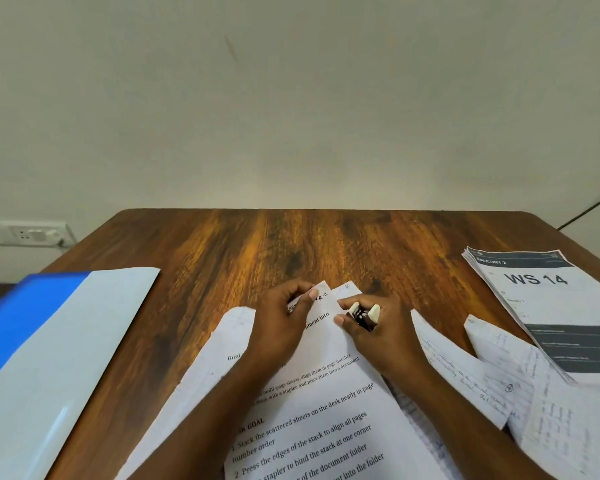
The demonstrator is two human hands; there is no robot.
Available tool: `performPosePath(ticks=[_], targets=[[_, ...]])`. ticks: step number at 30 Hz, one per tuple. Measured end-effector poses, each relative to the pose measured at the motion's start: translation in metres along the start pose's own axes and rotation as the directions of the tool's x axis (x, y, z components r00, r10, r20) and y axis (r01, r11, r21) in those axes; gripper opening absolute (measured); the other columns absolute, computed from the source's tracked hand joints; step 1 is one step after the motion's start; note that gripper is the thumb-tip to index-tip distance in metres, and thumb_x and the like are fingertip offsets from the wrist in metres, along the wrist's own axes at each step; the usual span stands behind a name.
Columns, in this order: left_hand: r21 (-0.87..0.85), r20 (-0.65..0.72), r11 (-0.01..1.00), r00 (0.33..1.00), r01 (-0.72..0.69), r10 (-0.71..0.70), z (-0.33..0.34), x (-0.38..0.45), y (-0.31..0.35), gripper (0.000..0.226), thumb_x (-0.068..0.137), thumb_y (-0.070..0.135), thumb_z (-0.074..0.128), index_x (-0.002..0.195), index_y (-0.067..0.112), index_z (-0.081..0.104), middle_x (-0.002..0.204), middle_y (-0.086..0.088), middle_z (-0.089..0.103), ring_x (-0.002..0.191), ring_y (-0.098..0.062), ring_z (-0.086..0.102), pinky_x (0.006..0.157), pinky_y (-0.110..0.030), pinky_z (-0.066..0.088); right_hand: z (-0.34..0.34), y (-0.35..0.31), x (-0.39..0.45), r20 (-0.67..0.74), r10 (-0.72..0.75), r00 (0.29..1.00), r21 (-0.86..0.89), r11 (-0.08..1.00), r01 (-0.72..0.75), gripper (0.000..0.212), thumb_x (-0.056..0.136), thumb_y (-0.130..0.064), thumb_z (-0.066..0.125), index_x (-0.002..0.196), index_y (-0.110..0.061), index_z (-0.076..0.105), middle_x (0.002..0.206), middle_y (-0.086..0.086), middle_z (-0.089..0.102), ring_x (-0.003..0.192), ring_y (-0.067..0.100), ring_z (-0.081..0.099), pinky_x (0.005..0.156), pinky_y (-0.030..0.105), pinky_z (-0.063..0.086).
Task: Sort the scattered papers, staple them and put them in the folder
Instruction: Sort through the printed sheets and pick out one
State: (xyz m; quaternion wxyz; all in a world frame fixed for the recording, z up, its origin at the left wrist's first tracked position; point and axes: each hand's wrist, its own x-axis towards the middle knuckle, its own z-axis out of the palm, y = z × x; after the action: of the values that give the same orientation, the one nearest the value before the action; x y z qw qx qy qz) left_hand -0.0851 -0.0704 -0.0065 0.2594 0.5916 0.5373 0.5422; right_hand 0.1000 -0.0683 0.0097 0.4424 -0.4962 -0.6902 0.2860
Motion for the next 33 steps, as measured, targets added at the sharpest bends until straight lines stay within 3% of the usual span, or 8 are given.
performPosePath(ticks=[5, 8, 12, 15, 18, 21, 24, 33], targets=[[0.003, 0.056, 0.999, 0.997, 0.046, -0.046, 0.003, -0.001, -0.006, 0.016, 0.103, 0.024, 0.068, 0.091, 0.024, 0.079, 0.087, 0.008, 0.079, 0.08, -0.013, 0.075, 0.072, -0.037, 0.059, -0.011, 0.004, 0.004, 0.097, 0.087, 0.992, -0.014, 0.996, -0.086, 0.017, 0.077, -0.023, 0.091, 0.087, -0.031, 0.079, 0.086, -0.019, 0.078, 0.081, -0.001, 0.073, 0.076, 0.023, 0.058], [0.046, 0.083, 0.999, 0.997, -0.002, -0.001, 0.007, -0.002, -0.007, 0.013, 0.101, 0.023, 0.071, 0.093, 0.023, 0.081, 0.087, 0.012, 0.079, 0.08, -0.009, 0.074, 0.075, -0.036, 0.058, -0.023, 0.001, 0.007, 0.105, 0.155, 0.982, 0.006, 0.988, -0.156, 0.021, 0.079, -0.036, 0.088, 0.096, -0.026, 0.078, 0.087, -0.009, 0.079, 0.077, 0.004, 0.074, 0.07, 0.029, 0.061], [0.065, 0.089, 0.998, 0.996, -0.016, 0.01, 0.009, -0.005, -0.005, 0.011, 0.099, 0.024, 0.073, 0.092, 0.025, 0.081, 0.087, 0.015, 0.079, 0.074, 0.003, 0.068, 0.07, -0.025, 0.05, -0.037, -0.003, 0.01, 0.255, 0.247, 0.935, 0.104, 0.954, -0.28, 0.022, 0.095, -0.029, 0.071, 0.117, -0.025, 0.067, 0.092, 0.002, 0.078, 0.063, 0.002, 0.065, 0.058, 0.026, 0.046], [0.061, 0.075, 0.998, 0.997, -0.015, 0.011, 0.009, -0.005, -0.006, 0.005, 0.096, 0.024, 0.077, 0.094, 0.025, 0.08, 0.094, 0.014, 0.08, 0.086, 0.0, 0.073, 0.077, -0.029, 0.058, -0.043, 0.003, 0.01, 0.374, 0.282, 0.884, 0.098, 0.935, -0.34, 0.033, 0.1, -0.026, 0.066, 0.13, -0.029, 0.055, 0.105, 0.001, 0.077, 0.08, 0.022, 0.065, 0.068, 0.035, 0.049], [0.06, 0.065, 0.998, 0.998, -0.018, 0.014, 0.008, -0.005, -0.005, 0.003, 0.095, 0.023, 0.078, 0.093, 0.026, 0.079, 0.094, 0.015, 0.08, 0.088, 0.001, 0.074, 0.076, -0.023, 0.056, -0.048, 0.005, 0.007, 0.449, 0.261, 0.854, 0.058, 0.946, -0.32, 0.037, 0.098, -0.031, 0.069, 0.129, -0.034, 0.051, 0.116, -0.002, 0.073, 0.095, 0.018, 0.067, 0.071, 0.033, 0.052], [0.059, 0.061, 0.996, 0.996, -0.07, 0.067, 0.008, -0.006, -0.004, 0.005, 0.094, 0.019, 0.079, 0.091, 0.023, 0.08, 0.09, 0.015, 0.079, 0.088, 0.001, 0.074, 0.076, -0.017, 0.053, -0.046, 0.003, 0.006, 0.467, 0.208, 0.86, 0.046, 0.965, -0.258, 0.036, 0.091, -0.028, 0.078, 0.123, -0.032, 0.061, 0.111, -0.002, 0.073, 0.096, 0.015, 0.068, 0.073, 0.03, 0.055], [0.081, 0.068, 0.989, 0.99, -0.125, 0.12, 0.009, -0.006, -0.005, 0.005, 0.095, 0.02, 0.078, 0.091, 0.023, 0.078, 0.088, 0.015, 0.078, 0.087, -0.006, 0.075, 0.078, -0.025, 0.057, -0.041, 0.001, 0.006, 0.38, 0.149, 0.913, 0.035, 0.984, -0.175, 0.052, 0.075, -0.02, 0.092, 0.123, -0.03, 0.072, 0.103, -0.003, 0.078, 0.095, 0.013, 0.075, 0.083, 0.031, 0.063], [0.086, 0.124, 0.973, 0.971, -0.214, 0.203, 0.011, -0.01, -0.001, 0.005, 0.098, 0.021, 0.075, 0.094, 0.022, 0.077, 0.085, 0.012, 0.076, 0.08, -0.01, 0.071, 0.073, -0.034, 0.057, -0.041, -0.006, 0.005, 0.309, 0.022, 0.951, 0.024, 0.999, -0.031, 0.051, 0.061, -0.023, 0.098, 0.11, -0.024, 0.081, 0.095, -0.013, 0.08, 0.088, 0.004, 0.075, 0.069, 0.017, 0.056]])
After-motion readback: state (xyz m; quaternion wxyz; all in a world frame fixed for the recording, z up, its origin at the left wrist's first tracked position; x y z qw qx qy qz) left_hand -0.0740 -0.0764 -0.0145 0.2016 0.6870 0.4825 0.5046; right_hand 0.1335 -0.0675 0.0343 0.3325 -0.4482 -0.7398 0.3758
